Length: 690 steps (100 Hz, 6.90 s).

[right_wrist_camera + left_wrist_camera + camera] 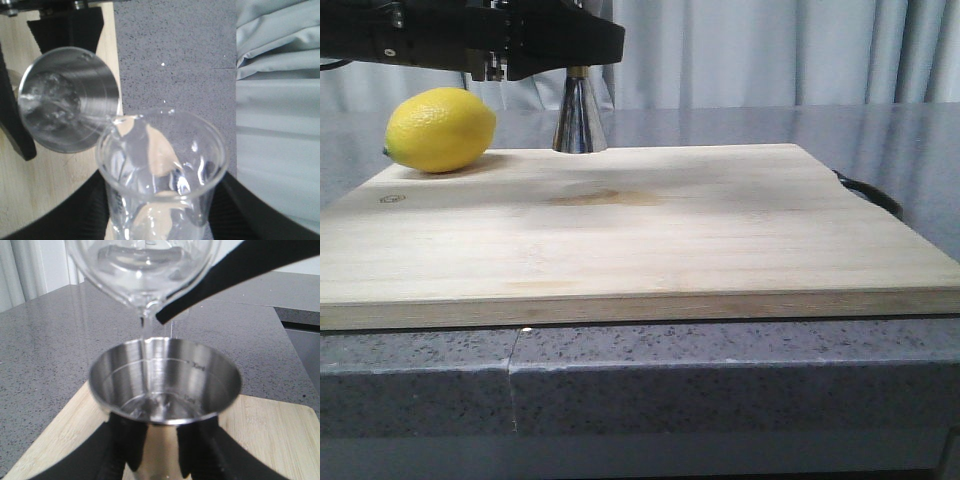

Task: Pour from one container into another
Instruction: 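Tilt the beaker with the right gripper, pouring liquid into the jigger, then tilt the beaker upright and lower it toward its spot, then set the beaker on the board, open the right gripper and withdraw, then lower the filled jigger onto the board with the left gripper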

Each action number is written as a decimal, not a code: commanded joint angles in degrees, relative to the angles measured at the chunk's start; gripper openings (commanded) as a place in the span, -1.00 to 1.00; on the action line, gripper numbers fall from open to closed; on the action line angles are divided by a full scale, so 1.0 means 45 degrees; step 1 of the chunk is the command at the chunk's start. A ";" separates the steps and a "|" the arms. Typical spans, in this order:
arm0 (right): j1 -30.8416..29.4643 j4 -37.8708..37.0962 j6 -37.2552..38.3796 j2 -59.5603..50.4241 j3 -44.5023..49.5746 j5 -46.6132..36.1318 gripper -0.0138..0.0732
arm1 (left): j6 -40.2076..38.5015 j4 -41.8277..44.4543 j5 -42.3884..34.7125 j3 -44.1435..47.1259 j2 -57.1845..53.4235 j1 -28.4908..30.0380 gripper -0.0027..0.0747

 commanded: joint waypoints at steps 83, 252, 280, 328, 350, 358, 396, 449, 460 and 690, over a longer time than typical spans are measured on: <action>0.0031 -0.0587 -0.2464 -0.0537 -0.0483 -0.1302 0.01 | -0.0094 -0.1264 0.1027 -0.0384 -0.0627 -0.0086 -0.39; -0.5756 0.9180 0.3337 -0.4518 0.5377 -0.6136 0.01 | -0.0094 -0.1264 0.1027 -0.0384 -0.0627 -0.0086 -0.39; -0.5768 1.2429 0.3337 -0.5113 1.0737 -1.3656 0.01 | -0.0094 -0.1264 0.1027 -0.0384 -0.0627 -0.0086 -0.39; -0.3219 1.2454 0.4102 -0.2490 1.2767 -2.0010 0.01 | -0.0094 -0.1264 0.1027 -0.0384 -0.0627 -0.0086 -0.39; -0.3135 1.1988 0.4966 -0.1409 1.2767 -2.0740 0.01 | -0.0094 -0.1264 0.1027 -0.0384 -0.0627 -0.0086 -0.39; -0.3135 1.1798 0.5187 -0.1166 1.2767 -2.0740 0.01 | -0.0094 -0.1264 0.1027 -0.0384 -0.0627 -0.0086 -0.39; -0.3068 1.1308 0.5187 -0.0514 1.2767 -2.0771 0.01 | -0.0094 -0.1264 0.1027 -0.0384 -0.0627 -0.0086 -0.39; -0.3068 1.1278 0.5187 -0.2455 1.2767 -1.8114 0.69 | -0.0094 -0.1264 0.1027 -0.0384 -0.0627 -0.0086 -0.39; -0.3068 1.1278 0.5108 -0.3546 1.2767 -1.6337 0.69 | -0.0094 -0.1264 0.1027 -0.0384 -0.0627 -0.0086 -0.39; -0.4436 0.9821 0.4321 -0.9893 1.2767 -0.8459 0.69 | 0.0045 -0.1247 0.1294 0.0051 0.0049 -0.0253 -0.39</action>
